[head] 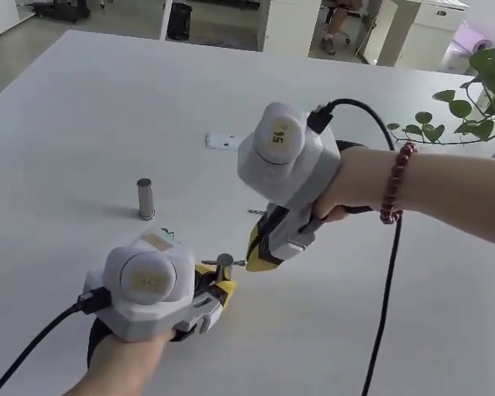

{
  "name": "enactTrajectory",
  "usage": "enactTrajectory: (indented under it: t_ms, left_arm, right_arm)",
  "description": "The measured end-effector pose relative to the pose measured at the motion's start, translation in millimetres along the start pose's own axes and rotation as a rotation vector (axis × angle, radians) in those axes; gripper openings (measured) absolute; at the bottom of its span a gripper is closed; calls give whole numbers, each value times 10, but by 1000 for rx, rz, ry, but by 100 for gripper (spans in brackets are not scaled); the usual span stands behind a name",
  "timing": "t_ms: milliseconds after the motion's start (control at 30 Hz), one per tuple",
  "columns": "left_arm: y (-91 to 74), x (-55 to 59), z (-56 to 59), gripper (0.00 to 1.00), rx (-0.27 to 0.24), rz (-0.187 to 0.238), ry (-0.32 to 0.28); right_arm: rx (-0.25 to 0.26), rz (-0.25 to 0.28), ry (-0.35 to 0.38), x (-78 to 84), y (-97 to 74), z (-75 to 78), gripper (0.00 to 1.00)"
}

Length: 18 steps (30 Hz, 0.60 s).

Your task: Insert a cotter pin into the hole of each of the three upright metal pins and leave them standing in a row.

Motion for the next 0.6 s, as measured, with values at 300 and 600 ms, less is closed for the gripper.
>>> enactTrajectory:
  t_ms: [300,600]
  left_arm:
    - [2,2,4,12,1,2,0]
    - [6,12,6,12,1,5,-5]
  right_arm:
    - [3,5,13,-12,22,16,0]
    - [0,12,32,-26,37,8,0]
Point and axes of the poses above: the centre of the closed fingertips' face, and the gripper's own axes: y roughly forward along the fingers, z roughly to its right, x roughly out of its underside, the point moved 4 cm from there along -y, roughly backward along the fingers, and after that the axes turned 15 degrees about x, right-handed, at the moved point
